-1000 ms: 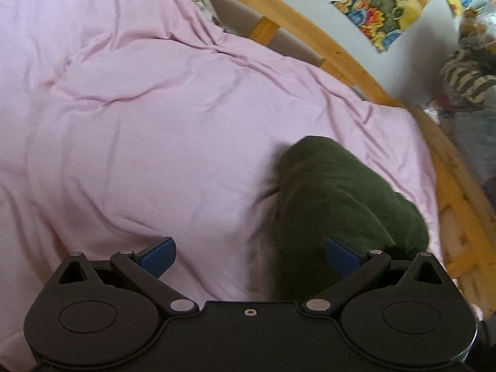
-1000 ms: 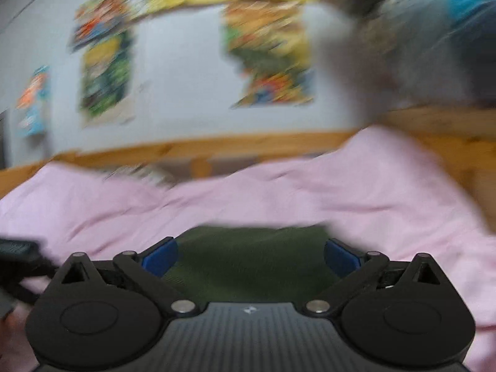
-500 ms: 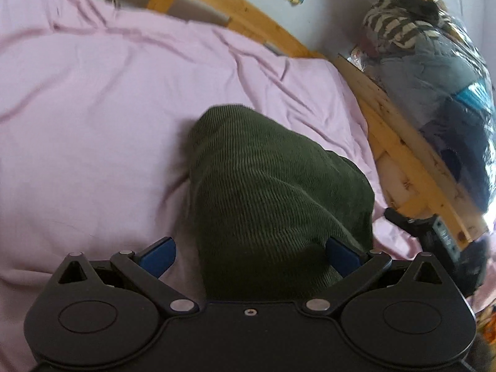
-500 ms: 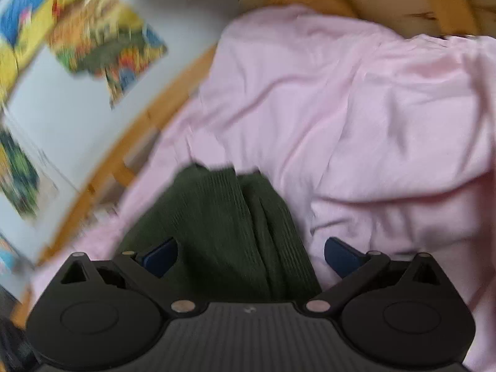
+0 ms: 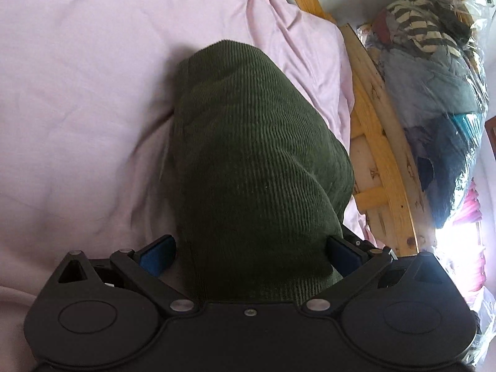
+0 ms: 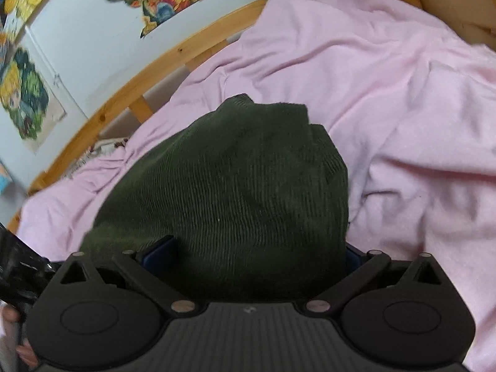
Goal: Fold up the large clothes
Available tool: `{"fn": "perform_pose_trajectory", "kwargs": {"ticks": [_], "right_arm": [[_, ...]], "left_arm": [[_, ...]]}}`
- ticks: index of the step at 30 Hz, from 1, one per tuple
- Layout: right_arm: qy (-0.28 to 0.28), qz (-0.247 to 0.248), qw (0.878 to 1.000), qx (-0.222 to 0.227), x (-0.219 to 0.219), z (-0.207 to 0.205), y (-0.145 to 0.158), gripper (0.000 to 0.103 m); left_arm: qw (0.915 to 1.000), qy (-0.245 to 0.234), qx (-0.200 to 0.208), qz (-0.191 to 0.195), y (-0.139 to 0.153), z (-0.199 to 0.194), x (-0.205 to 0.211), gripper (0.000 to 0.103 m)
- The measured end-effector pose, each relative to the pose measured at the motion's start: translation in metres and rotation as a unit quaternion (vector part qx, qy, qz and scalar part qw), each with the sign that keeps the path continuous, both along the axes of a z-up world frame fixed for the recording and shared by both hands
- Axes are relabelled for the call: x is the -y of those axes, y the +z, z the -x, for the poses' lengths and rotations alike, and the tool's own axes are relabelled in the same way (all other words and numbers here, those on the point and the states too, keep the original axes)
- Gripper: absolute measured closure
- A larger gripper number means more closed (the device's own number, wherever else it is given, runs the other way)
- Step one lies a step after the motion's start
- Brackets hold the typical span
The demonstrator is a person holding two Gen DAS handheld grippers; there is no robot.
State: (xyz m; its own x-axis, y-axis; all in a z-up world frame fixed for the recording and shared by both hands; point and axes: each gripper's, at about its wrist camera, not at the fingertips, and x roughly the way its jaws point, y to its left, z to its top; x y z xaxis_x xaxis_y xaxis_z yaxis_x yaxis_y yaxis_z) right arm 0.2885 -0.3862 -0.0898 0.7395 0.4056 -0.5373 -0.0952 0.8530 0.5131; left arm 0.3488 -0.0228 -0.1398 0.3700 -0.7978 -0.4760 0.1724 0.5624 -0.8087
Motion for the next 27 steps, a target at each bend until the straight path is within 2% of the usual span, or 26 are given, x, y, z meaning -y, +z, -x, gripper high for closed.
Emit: {"fn": "perform_pose_trajectory", "kwargs": {"ticks": [2,4,7,10,12,15,18,22,27], "right_arm": [[-0.008,-0.011,1.0,0.0,0.0,-0.001,-0.001,0.001],[-0.016,-0.018,1.0,0.004,0.0,0.0,-0.003,0.006],[-0.02,-0.011,1.0,0.014,0.0,0.01,-0.003,0.02],[-0.025,0.037,0.998,0.037,-0.014,0.018,0.007,0.038],[-0.036,0.069,0.996,0.05,-0.022,0.028,0.012,0.06],[-0.041,0.09,0.992,0.077,-0.03,0.042,0.023,0.072],[-0.047,0.071,0.99,0.115,-0.041,0.053,0.037,0.074],[-0.045,0.046,0.987,0.149,-0.06,0.045,0.051,0.074],[-0.008,0.02,0.981,0.194,-0.1,0.007,0.065,0.074]], "left_arm": [[1.0,-0.005,-0.001,-0.002,0.0,-0.001,0.002,0.0],[1.0,-0.005,-0.001,-0.003,0.001,-0.002,0.003,0.0],[1.0,-0.009,-0.003,-0.001,0.001,-0.003,0.002,0.0],[0.9999,-0.01,0.004,-0.007,0.004,-0.002,0.006,0.001],[0.9996,-0.006,0.02,-0.02,0.009,0.002,0.01,0.003],[0.9985,0.0,0.046,-0.031,0.018,0.012,0.011,0.006],[0.997,0.0,0.071,-0.031,0.028,0.022,0.009,0.009],[0.9933,0.012,0.111,-0.033,0.052,0.033,0.002,0.01],[0.9783,0.09,0.179,-0.053,0.091,0.038,-0.037,0.01]]}}
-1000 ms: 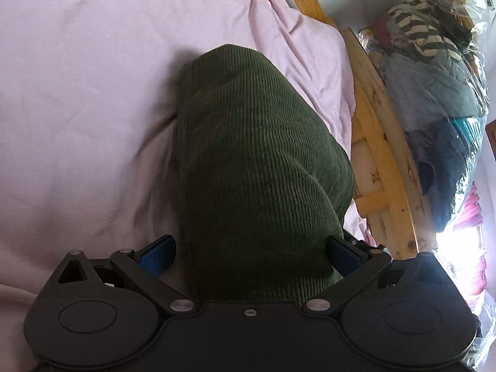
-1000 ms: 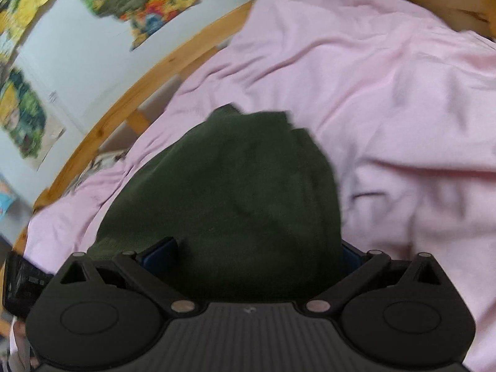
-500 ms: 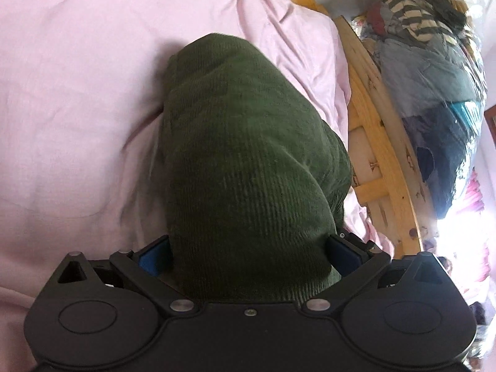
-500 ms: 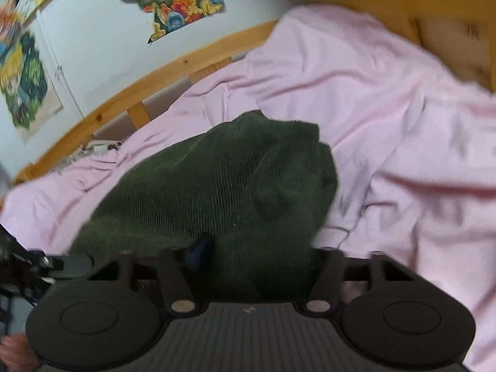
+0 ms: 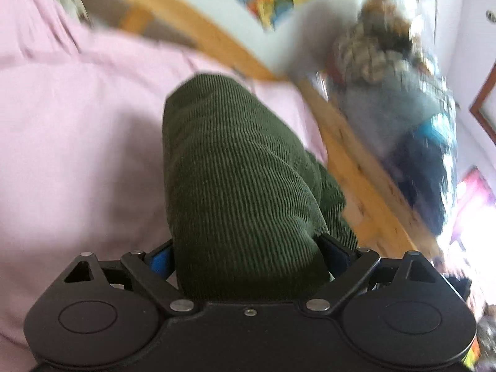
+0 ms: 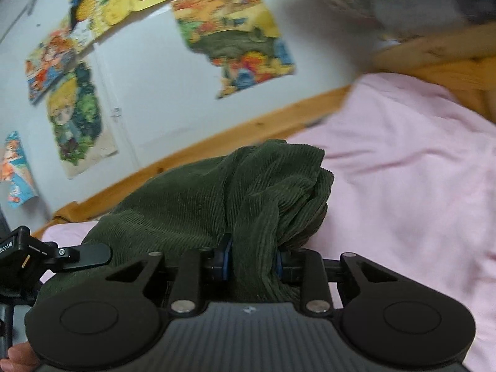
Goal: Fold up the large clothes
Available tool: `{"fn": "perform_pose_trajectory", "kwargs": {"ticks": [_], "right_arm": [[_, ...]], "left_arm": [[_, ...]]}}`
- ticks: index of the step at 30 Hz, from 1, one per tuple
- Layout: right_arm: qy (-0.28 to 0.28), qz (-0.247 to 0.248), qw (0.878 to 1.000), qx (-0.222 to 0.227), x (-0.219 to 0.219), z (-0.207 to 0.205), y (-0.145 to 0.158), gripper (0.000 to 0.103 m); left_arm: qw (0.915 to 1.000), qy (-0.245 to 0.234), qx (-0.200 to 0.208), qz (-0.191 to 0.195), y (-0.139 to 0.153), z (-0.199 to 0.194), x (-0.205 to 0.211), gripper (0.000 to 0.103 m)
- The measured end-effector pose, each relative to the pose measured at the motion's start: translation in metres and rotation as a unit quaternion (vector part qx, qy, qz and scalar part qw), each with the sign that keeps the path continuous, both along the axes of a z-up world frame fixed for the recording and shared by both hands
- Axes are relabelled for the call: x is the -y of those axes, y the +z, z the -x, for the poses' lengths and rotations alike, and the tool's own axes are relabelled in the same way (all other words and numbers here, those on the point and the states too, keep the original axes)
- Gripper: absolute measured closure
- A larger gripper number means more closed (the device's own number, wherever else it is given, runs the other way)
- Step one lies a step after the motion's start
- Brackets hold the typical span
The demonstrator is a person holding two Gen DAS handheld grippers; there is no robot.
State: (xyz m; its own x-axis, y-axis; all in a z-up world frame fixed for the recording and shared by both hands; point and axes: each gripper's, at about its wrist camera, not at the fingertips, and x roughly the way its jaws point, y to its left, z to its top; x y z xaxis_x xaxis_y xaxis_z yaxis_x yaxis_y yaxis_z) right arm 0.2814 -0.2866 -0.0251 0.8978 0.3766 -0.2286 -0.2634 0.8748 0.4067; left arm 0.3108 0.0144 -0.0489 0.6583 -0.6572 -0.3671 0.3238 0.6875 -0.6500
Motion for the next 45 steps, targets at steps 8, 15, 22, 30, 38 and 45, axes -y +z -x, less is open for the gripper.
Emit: {"fn": "perform_pose_trajectory", "kwargs": {"ticks": [8,15,22,30,38,45], "right_arm": [[0.01,0.046,0.996,-0.072,-0.051,-0.076,-0.049,0.062],[-0.001,0.046,0.997,-0.06,-0.043,-0.069,-0.054,0.046],[-0.003,0.087,0.996,-0.033,-0.052,-0.044,-0.035,0.022],[-0.008,0.087,0.996,0.024,-0.047,0.004,0.008,0.003],[-0.006,0.081,0.992,0.092,-0.042,0.069,0.052,0.0],[-0.021,0.092,0.984,0.152,-0.036,0.131,0.075,0.0]], "left_arm": [[0.9918,0.115,0.01,-0.055,-0.006,-0.019,-0.049,0.01],[0.9874,0.134,-0.032,-0.078,-0.027,-0.03,-0.054,0.007],[0.9834,0.15,-0.026,-0.099,-0.023,-0.022,-0.045,0.004],[0.9691,0.172,0.041,-0.172,0.009,0.015,-0.024,0.001],[0.9505,0.192,0.114,-0.216,0.064,0.077,-0.008,0.001],[0.93,0.222,0.16,-0.245,0.101,0.145,-0.003,0.001]]}}
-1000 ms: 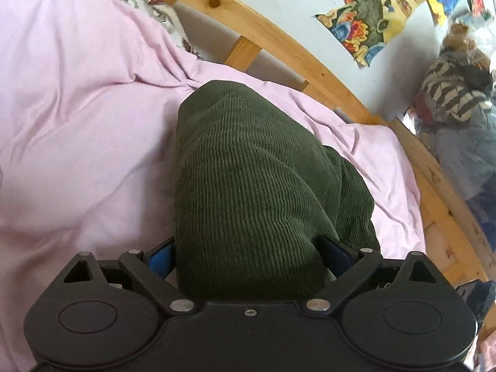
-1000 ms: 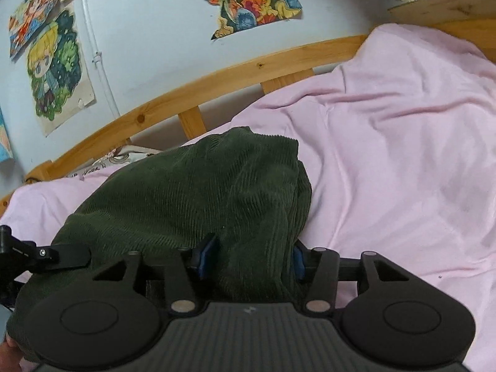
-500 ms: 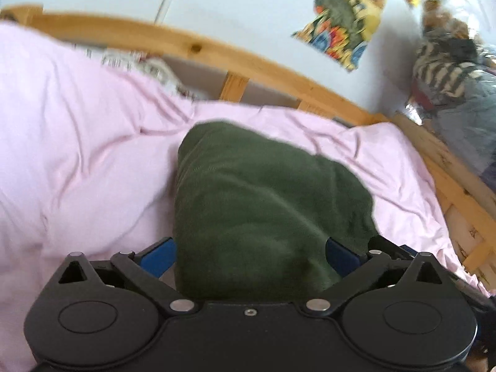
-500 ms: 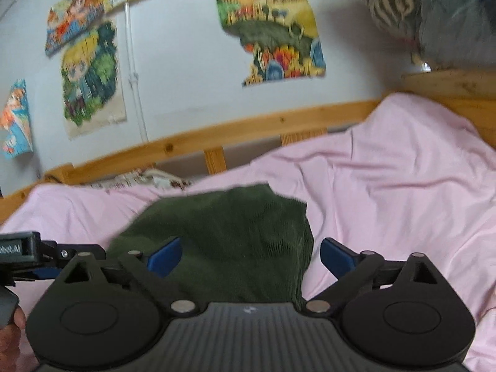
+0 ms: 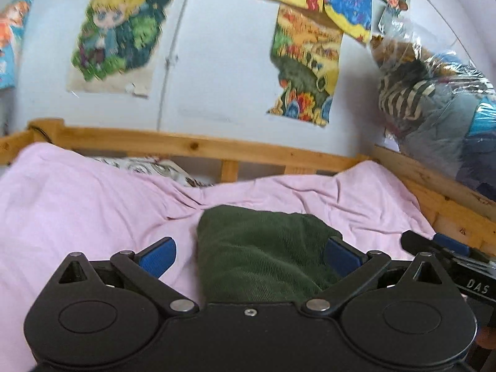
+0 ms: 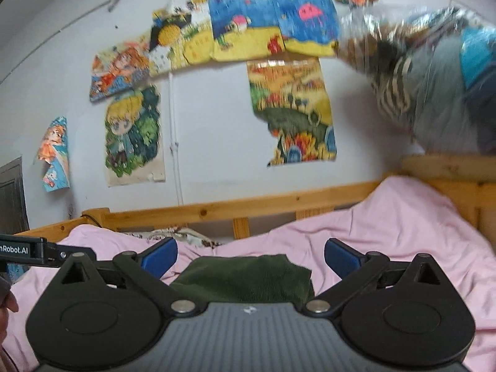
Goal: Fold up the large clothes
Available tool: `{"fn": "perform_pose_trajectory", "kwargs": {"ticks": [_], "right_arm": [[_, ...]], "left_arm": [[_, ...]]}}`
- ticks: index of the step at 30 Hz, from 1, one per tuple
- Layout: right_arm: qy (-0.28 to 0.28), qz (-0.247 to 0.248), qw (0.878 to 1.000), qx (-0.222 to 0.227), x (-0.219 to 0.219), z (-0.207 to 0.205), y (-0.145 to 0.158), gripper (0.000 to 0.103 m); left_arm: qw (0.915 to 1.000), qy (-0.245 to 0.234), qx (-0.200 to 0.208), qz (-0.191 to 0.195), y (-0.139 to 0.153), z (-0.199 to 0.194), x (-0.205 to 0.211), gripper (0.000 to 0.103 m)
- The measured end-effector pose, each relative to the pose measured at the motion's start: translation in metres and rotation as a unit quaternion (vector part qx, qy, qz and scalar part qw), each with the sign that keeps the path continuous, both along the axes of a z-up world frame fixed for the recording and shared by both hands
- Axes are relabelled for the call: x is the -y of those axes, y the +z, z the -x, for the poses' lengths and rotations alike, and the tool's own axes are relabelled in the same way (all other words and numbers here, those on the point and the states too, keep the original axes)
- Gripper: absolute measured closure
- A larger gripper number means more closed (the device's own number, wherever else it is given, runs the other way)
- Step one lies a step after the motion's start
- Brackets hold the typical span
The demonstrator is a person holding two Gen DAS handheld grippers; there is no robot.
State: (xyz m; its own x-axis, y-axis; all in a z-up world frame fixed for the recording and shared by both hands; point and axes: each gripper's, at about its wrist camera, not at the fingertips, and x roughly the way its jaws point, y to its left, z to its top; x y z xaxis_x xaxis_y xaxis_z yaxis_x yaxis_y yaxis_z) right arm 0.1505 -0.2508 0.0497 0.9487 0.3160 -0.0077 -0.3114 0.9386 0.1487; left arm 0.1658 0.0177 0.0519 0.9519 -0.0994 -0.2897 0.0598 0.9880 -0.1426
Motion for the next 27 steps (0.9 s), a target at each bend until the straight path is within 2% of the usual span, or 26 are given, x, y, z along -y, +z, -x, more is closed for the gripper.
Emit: {"fn": "perform_pose_trajectory", "kwargs": {"ticks": [5,8,13,15,19,22,27], "right_arm": [[-0.001,0.01,1.0,0.014,0.003,0.036,0.001,0.0],[-0.002,0.02,1.0,0.012,0.003,0.053,-0.003,0.0],[0.0,0.045,0.999,0.002,0.001,0.07,-0.014,0.0],[-0.006,0.044,0.999,-0.005,0.002,0.076,-0.02,0.0],[-0.036,0.037,0.999,-0.005,0.005,0.083,-0.033,0.0],[-0.056,0.043,0.997,-0.007,0.005,0.085,-0.041,0.0],[-0.058,0.046,0.997,-0.013,0.005,0.084,-0.046,0.0]], "left_arm": [[0.9995,0.03,-0.006,-0.007,0.006,0.04,-0.003,0.001],[0.9988,0.04,-0.026,-0.006,0.004,0.059,-0.004,0.001],[0.9952,0.059,-0.065,0.044,-0.009,0.084,-0.011,0.001],[0.9939,0.069,-0.071,0.048,-0.017,0.091,-0.013,0.001],[0.993,0.101,-0.061,0.009,-0.029,0.101,-0.008,0.001],[0.993,0.104,-0.05,-0.025,-0.038,0.106,-0.001,0.001],[0.992,0.099,-0.056,-0.054,-0.049,0.102,0.005,0.001]]}}
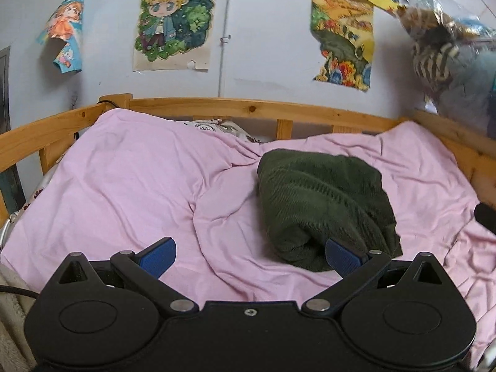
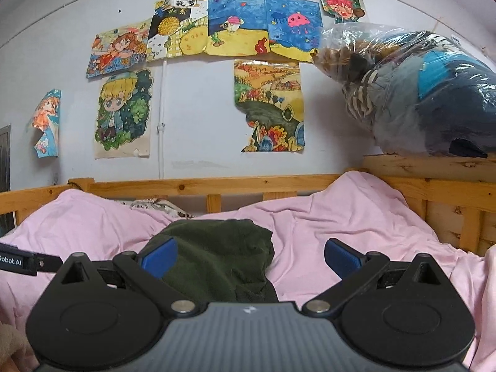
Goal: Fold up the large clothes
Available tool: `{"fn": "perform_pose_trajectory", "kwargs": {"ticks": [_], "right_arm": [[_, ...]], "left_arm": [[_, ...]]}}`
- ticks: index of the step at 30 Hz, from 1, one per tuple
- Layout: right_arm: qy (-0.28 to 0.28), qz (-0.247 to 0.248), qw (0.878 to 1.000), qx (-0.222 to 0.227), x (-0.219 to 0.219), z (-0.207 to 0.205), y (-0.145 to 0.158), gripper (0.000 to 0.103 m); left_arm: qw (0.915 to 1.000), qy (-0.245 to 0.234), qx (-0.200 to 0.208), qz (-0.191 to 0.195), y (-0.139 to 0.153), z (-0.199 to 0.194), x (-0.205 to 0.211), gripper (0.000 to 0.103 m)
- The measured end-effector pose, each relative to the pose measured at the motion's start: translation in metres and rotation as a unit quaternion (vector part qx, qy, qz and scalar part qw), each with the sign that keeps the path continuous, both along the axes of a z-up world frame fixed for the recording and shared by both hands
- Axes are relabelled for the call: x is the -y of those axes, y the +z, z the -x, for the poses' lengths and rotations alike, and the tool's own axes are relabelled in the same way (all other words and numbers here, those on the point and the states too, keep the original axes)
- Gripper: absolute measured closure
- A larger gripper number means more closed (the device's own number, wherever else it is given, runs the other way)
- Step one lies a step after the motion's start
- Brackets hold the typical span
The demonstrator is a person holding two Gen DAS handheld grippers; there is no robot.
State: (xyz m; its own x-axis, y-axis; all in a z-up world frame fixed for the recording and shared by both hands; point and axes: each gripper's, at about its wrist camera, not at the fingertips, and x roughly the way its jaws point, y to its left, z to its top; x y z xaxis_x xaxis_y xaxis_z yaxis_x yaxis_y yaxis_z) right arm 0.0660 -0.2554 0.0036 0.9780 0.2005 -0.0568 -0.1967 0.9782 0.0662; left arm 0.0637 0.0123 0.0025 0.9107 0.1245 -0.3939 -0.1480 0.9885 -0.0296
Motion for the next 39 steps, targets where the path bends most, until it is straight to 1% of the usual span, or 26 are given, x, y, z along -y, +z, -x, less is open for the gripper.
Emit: {"fn": "perform_pose_trajectory", "kwargs": {"ticks": [4,5,7,11,17,39], "right_arm": [[0.0,0.013,0.999,-0.038,-0.004,-0.011,-0.014,0.0],[-0.002,0.019,0.999,-0.048,-0.006,-0.014,-0.016,0.0],[-0.004,0.028,0.998,-0.058,-0.009,-0.018,-0.02,0.0],[0.003,0.031,0.998,-0.056,-0.011,-0.015,-0.022,0.0],[-0.001,0.028,0.998,-0.055,-0.008,-0.014,-0.021,0.0],[-0.003,0.027,0.998,-0.056,-0.009,-0.015,-0.02,0.0]], "left_arm": [[0.9995,0.004,0.018,-0.025,-0.006,0.003,0.003,0.001],[0.9995,0.004,0.017,-0.028,-0.007,0.002,0.003,0.001],[0.9998,-0.001,0.008,-0.02,-0.01,-0.001,0.003,0.001],[0.9998,0.0,-0.005,-0.019,-0.014,-0.007,0.004,0.001],[0.9996,-0.006,-0.002,-0.028,-0.015,-0.006,0.008,0.001],[0.9996,-0.011,-0.003,-0.027,-0.016,-0.004,0.009,0.001]]}}
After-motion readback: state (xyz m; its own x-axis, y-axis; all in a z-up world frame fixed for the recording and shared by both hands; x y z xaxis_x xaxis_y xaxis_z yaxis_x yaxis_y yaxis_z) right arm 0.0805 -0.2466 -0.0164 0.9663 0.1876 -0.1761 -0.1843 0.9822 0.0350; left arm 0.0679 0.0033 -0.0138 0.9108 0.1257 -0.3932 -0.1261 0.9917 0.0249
